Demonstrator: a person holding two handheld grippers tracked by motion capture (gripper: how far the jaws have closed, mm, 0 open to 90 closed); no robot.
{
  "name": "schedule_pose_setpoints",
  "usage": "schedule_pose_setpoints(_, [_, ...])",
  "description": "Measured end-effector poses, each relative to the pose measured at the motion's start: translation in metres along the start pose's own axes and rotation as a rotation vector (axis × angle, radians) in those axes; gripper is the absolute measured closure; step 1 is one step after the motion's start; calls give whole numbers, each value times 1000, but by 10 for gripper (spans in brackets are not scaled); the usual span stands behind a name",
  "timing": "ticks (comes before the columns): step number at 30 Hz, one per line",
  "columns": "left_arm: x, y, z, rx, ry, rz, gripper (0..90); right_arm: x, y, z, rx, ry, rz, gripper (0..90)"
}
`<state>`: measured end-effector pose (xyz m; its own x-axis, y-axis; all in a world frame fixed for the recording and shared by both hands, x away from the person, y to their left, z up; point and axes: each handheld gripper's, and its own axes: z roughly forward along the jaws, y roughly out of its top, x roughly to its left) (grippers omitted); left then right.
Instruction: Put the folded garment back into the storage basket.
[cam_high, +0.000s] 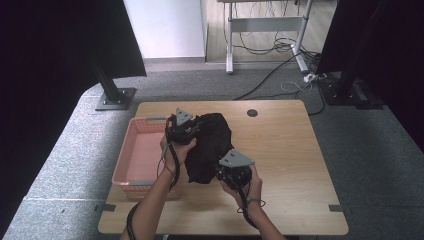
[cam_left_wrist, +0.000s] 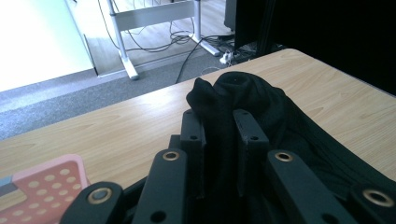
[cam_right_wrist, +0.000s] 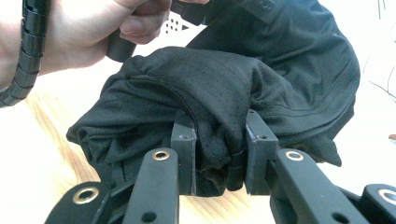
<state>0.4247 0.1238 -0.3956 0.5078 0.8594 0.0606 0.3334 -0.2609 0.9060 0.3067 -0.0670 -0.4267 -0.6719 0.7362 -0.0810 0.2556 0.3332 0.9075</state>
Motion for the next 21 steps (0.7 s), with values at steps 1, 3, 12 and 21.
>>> schedule_pose_setpoints(1, [1, 0, -1, -1, 1, 0, 759, 0, 1, 1, 1, 1, -2, 708])
schedule_pose_setpoints(3, [2, 1, -1, 1, 3, 1, 759, 0, 2, 1, 1, 2, -1, 708])
schedule_pose_setpoints(12, [4, 4, -5, -3, 9, 6, 759, 3, 7, 3, -6, 4, -5, 707])
schedule_pose_setpoints(21, [10, 3, -10, -1, 21, 6, 758, 5, 13, 6, -13, 9, -15, 707])
